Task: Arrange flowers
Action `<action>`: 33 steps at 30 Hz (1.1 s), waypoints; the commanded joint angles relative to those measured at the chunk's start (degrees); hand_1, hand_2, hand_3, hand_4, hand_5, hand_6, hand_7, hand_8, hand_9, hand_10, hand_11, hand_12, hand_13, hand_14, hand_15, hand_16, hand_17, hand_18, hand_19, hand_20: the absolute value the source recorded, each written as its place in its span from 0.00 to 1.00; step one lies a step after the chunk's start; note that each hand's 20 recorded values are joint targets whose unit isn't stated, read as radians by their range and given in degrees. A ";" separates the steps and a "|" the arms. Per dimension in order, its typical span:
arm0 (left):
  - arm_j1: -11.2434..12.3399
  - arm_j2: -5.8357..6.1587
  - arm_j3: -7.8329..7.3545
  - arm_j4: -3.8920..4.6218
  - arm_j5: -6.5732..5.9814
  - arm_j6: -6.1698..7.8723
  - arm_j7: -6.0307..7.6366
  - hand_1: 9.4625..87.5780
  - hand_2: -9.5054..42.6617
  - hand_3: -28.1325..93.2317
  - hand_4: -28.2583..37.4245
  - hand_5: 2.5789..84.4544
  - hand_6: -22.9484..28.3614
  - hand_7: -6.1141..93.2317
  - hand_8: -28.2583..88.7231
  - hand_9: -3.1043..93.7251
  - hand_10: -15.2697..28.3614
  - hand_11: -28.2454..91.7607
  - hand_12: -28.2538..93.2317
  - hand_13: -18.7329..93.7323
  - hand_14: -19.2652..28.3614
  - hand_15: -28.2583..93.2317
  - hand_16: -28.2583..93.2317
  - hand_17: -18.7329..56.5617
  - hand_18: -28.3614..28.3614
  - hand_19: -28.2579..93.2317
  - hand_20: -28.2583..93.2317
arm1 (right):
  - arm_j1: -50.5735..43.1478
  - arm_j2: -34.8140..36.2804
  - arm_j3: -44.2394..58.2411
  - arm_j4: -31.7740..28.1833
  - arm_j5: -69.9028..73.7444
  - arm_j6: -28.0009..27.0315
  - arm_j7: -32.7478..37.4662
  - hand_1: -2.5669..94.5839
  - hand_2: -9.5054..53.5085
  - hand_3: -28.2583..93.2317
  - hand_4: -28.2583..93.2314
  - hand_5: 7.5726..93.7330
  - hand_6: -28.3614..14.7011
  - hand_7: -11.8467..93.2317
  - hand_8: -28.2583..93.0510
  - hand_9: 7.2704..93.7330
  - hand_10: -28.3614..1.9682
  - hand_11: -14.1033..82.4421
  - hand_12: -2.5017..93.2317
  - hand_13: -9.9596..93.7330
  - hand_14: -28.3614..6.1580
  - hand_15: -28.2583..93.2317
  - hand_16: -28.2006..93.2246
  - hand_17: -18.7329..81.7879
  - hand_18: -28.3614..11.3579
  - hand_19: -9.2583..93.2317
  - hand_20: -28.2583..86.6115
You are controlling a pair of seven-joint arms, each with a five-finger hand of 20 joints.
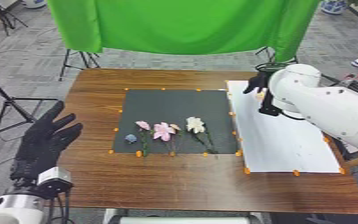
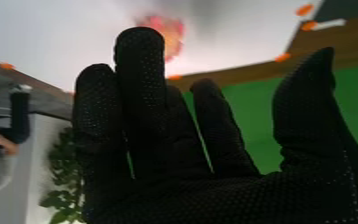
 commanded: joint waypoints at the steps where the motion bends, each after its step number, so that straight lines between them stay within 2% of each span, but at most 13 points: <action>1: -0.38 -1.85 -0.31 0.13 1.15 -1.31 -1.17 0.26 0.32 0.74 0.12 0.36 0.60 0.13 0.18 0.31 0.78 0.43 0.32 0.34 0.99 0.70 0.13 0.13 1.00 0.67 0.23 | -1.12 0.39 0.94 2.02 0.48 -2.34 2.34 0.18 0.33 0.96 0.06 0.37 0.53 0.18 0.16 0.32 0.52 0.18 0.14 0.68 0.33 0.80 0.30 0.58 0.21 1.00 0.34; 2: -0.72 -2.36 -0.49 0.20 1.62 -1.71 -1.82 0.26 0.32 0.74 0.12 0.36 0.60 0.13 0.18 0.31 0.78 0.43 0.32 0.34 0.99 0.70 0.13 0.13 1.00 0.67 0.23 | -1.25 0.48 1.18 2.36 0.49 -2.57 2.27 0.18 0.33 0.96 0.06 0.37 0.53 0.18 0.16 0.32 0.52 0.18 0.14 0.68 0.33 0.80 0.30 0.58 0.21 1.00 0.34; 3: -0.05 -1.75 -0.41 0.07 1.01 -1.31 -0.71 0.26 0.32 0.74 0.12 0.36 0.61 0.13 0.18 0.31 0.78 0.43 0.32 0.34 0.99 0.70 0.13 0.13 1.00 0.67 0.23 | -1.29 0.24 1.38 2.91 0.25 -3.32 2.18 0.18 0.33 0.96 0.06 0.37 0.53 0.18 0.16 0.32 0.52 0.18 0.14 0.68 0.33 0.81 0.30 0.58 0.21 1.00 0.35; 4: -0.86 -2.72 -0.49 0.30 1.88 -2.00 -2.11 0.26 0.32 0.74 0.12 0.36 0.61 0.13 0.18 0.31 0.78 0.43 0.32 0.34 0.99 0.70 0.13 0.13 1.00 0.67 0.23 | -1.50 0.83 1.34 2.65 0.45 -3.34 2.58 0.18 0.33 0.96 0.05 0.36 0.53 0.18 0.16 0.32 0.52 0.18 0.14 0.68 0.33 0.81 0.30 0.58 0.21 1.00 0.35; 5: -0.57 -2.40 -0.38 0.22 1.39 -1.56 -1.31 0.26 0.32 0.74 0.12 0.36 0.61 0.13 0.18 0.31 0.78 0.43 0.32 0.34 0.98 0.70 0.13 0.13 1.00 0.67 0.23 | -1.41 0.65 1.43 3.11 0.38 -3.82 2.16 0.18 0.33 0.96 0.05 0.36 0.54 0.19 0.16 0.32 0.52 0.18 0.14 0.68 0.33 0.81 0.30 0.58 0.21 1.00 0.35; 11: -0.42 -2.88 -0.57 0.19 1.51 -1.60 -1.42 0.26 0.32 0.74 0.12 0.36 0.61 0.13 0.18 0.31 0.78 0.43 0.32 0.34 0.98 0.70 0.13 0.13 1.00 0.67 0.23 | -1.83 0.00 2.08 3.84 -0.51 -6.37 1.94 0.19 0.33 0.96 0.05 0.36 0.57 0.19 0.15 0.32 0.52 0.18 0.14 0.67 0.33 0.81 0.30 0.58 0.20 1.00 0.36; 17: -0.91 -2.98 -0.28 0.31 1.59 -1.76 -1.58 0.26 0.32 0.74 0.12 0.36 0.60 0.13 0.18 0.31 0.78 0.43 0.32 0.34 0.98 0.70 0.13 0.13 1.00 0.67 0.23 | -1.08 0.50 -0.37 2.55 -3.35 -1.44 0.48 0.19 0.32 0.96 0.05 0.36 0.59 0.20 0.15 0.32 0.52 0.18 0.15 0.68 0.34 0.82 0.30 0.58 0.20 1.00 0.36; 19: -1.05 -2.42 -0.07 0.36 1.24 -1.43 -0.81 0.26 0.32 0.74 0.12 0.36 0.60 0.13 0.18 0.31 0.78 0.43 0.32 0.34 0.98 0.70 0.13 0.14 1.00 0.67 0.23 | -0.43 -0.09 -0.04 3.00 -2.29 -3.12 0.85 0.20 0.30 0.96 0.05 0.37 0.59 0.21 0.15 0.34 0.45 0.18 0.15 0.68 0.35 0.82 0.29 0.58 0.20 1.00 0.36; 22: -1.18 -2.83 0.07 0.38 1.43 -1.68 -1.11 0.26 0.32 0.74 0.12 0.36 0.60 0.13 0.18 0.31 0.78 0.43 0.32 0.34 0.98 0.70 0.13 0.14 1.00 0.67 0.23 | -0.60 -0.88 0.39 4.05 -2.07 -4.84 1.75 0.20 0.30 0.95 0.05 0.34 0.61 0.21 0.15 0.33 0.37 0.18 0.15 0.68 0.35 0.82 0.29 0.58 0.20 1.00 0.35; 24: -1.14 -3.20 -0.09 0.36 1.78 -2.01 -1.63 0.26 0.32 0.74 0.12 0.36 0.60 0.13 0.18 0.31 0.78 0.44 0.32 0.34 0.98 0.70 0.13 0.14 1.00 0.67 0.23 | -1.51 -1.30 1.79 4.59 -1.79 -5.82 2.69 0.20 0.29 0.95 0.05 0.33 0.62 0.21 0.15 0.32 0.36 0.18 0.15 0.68 0.35 0.83 0.29 0.58 0.20 1.00 0.35; 28: -0.56 -3.16 -0.17 0.32 1.39 -1.63 -0.93 0.26 0.32 0.74 0.12 0.36 0.60 0.14 0.18 0.31 0.78 0.44 0.32 0.34 0.98 0.70 0.13 0.14 1.00 0.67 0.23 | -2.65 -0.96 2.60 4.82 -1.62 -8.59 3.26 0.20 0.29 0.95 0.05 0.31 0.63 0.21 0.15 0.32 0.36 0.17 0.15 0.68 0.35 0.83 0.29 0.58 0.20 1.00 0.35; 32: -0.03 -3.80 -0.48 0.25 1.59 -1.70 -1.41 0.26 0.32 0.74 0.12 0.36 0.60 0.13 0.18 0.31 0.78 0.44 0.32 0.34 0.98 0.70 0.13 0.14 1.00 0.67 0.23 | -3.75 -0.59 3.27 3.96 -2.25 -9.39 2.61 0.20 0.29 0.95 0.05 0.35 0.62 0.21 0.15 0.35 0.51 0.18 0.16 0.68 0.35 0.83 0.29 0.58 0.19 1.00 0.34; 33: 0.15 -3.10 -0.27 0.26 0.99 -1.30 -0.73 0.26 0.32 0.74 0.12 0.36 0.60 0.13 0.18 0.31 0.78 0.44 0.32 0.34 0.98 0.70 0.13 0.14 1.00 0.67 0.23 | -4.05 -0.56 3.63 3.55 -2.76 -9.94 2.15 0.21 0.29 0.95 0.05 0.38 0.61 0.21 0.15 0.36 0.52 0.19 0.16 0.68 0.35 0.83 0.29 0.58 0.19 1.00 0.34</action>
